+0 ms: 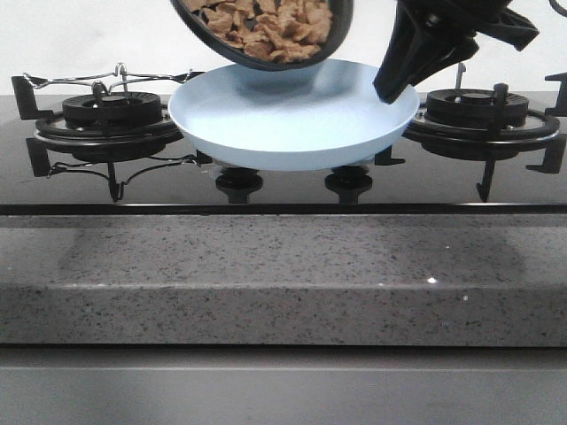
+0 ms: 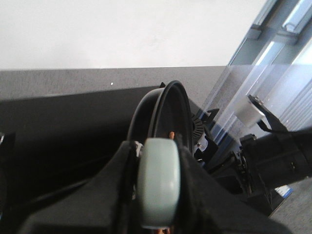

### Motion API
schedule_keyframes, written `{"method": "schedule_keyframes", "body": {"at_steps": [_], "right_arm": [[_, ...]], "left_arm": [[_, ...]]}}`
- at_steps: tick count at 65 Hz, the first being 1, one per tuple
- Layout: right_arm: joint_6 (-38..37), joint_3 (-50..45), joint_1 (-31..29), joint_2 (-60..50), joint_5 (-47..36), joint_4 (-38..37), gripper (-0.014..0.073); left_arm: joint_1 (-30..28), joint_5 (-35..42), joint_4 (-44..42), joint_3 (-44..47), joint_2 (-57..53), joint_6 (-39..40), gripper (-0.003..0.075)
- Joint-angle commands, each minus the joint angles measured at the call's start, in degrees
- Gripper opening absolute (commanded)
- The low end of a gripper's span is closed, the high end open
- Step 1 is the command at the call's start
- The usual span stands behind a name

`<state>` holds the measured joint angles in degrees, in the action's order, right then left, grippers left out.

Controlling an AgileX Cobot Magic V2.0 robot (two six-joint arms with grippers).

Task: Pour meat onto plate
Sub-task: 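Tilt the pan further with the left gripper, tipping meat onto plate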

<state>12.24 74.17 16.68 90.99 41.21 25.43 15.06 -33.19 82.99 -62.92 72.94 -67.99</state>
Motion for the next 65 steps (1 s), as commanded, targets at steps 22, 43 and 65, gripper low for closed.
{"method": "schedule_keyframes", "body": {"at_steps": [22,43,65], "right_arm": [[0.65,1.48,-0.05,-2.86,-2.75,1.46,-0.0069],[0.65,1.48,-0.05,-2.86,-2.75,1.46,-0.0069],[0.65,1.48,-0.05,-2.86,-2.75,1.46,-0.0069]], "left_arm": [[9.8,11.2,-4.63,-1.81,-6.18,-19.19,-0.002],[13.04,12.07,-6.32,-1.81,-6.56,-34.31,-0.002],[13.15,12.07,-6.32,-1.81,-6.56,-35.41,-0.002]]}}
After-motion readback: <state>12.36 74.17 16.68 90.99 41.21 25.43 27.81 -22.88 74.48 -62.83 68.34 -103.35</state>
